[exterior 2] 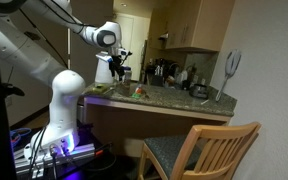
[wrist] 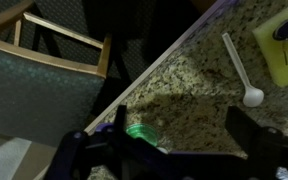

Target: Remove the object from the yellow sponge and put it on the right side of the countertop

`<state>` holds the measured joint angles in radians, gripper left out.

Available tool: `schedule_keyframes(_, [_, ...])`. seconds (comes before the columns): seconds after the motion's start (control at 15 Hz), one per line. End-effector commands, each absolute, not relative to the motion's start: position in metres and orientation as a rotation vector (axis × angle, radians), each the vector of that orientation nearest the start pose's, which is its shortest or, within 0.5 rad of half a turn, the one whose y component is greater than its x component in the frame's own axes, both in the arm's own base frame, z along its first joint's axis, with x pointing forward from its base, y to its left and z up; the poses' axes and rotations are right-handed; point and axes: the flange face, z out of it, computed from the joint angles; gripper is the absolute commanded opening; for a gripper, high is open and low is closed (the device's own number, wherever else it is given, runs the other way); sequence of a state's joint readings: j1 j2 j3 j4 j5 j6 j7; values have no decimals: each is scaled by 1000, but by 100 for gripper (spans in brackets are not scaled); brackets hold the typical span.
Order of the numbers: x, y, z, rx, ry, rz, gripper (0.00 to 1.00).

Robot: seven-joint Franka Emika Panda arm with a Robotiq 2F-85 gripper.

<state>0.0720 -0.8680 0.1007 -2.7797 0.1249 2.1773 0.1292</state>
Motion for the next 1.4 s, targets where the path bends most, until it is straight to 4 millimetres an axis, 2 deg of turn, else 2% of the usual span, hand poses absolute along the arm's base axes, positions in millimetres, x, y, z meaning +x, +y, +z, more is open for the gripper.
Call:
schedule_keyframes(0.0, [315, 56, 470, -3057, -31, -445, 100])
schedule_keyframes(0.07, [312, 58, 471, -3057, 11, -427, 100])
schedule_keyframes(0.33, [312, 58, 471, -3056, 2, -435, 100])
schedule_keyframes(0.4, [317, 61, 464, -3070, -44, -404, 100])
schedule_keyframes(0.47, [313, 87, 463, -3073, -183, -427, 100])
schedule_keyframes(0.53, [304, 104, 467, -3073, -279, -440, 100])
schedule_keyframes(0.73, [282, 174, 474, -3094, -542, -479, 100])
schedule_keyframes(0.8, [276, 192, 474, -3116, -603, -510, 100])
schedule_keyframes(0.87, [272, 205, 475, -3173, -584, -533, 100])
schedule_keyframes(0.93, [266, 217, 478, -3159, -584, -553, 100])
schedule_keyframes(1.0, [265, 200, 477, -3134, -563, -552, 100])
schedule_keyframes(1.13, [257, 216, 478, -3145, -580, -584, 100])
schedule_keyframes(1.33, [257, 217, 479, -3149, -544, -572, 100])
